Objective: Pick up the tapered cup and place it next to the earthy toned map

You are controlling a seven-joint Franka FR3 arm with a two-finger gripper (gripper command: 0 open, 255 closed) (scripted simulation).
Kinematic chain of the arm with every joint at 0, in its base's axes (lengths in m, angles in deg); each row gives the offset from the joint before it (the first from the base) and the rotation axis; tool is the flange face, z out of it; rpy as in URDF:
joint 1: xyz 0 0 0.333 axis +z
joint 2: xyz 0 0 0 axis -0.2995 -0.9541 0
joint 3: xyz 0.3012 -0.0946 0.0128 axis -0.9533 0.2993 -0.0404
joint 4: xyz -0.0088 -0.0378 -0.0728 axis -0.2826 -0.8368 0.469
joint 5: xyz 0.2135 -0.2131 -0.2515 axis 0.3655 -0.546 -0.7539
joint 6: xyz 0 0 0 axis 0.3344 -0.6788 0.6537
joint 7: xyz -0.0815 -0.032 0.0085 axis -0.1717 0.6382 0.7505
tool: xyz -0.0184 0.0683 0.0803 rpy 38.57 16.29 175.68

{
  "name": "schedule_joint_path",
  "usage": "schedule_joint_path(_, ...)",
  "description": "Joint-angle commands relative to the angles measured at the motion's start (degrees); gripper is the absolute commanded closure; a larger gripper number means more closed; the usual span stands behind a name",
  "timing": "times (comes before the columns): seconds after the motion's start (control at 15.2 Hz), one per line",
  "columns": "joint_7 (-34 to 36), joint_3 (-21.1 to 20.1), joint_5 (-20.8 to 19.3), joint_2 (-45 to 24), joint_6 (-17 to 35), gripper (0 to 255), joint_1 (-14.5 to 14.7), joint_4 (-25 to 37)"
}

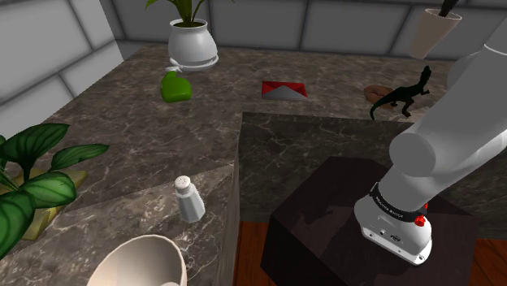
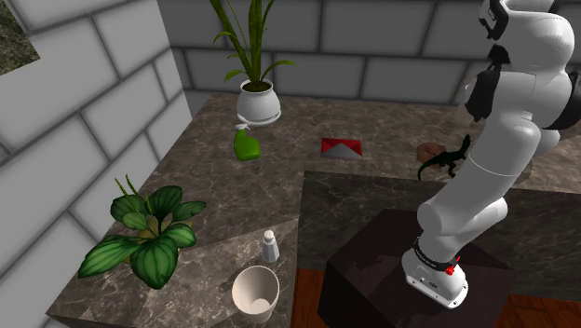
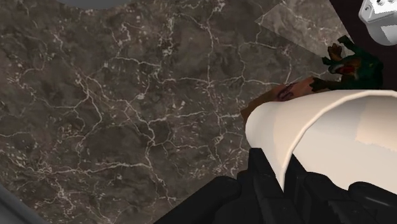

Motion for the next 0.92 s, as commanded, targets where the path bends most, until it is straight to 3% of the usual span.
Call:
schedule_joint_path(0.0, 0.3, -0.2, -0.6, 0.8, 1.9, 255, 0.3, -2.5)
schedule_joint_path(0.86, 1.6, -0.9, -2.4, 3.8, 12.6, 255, 0.9, -15.3)
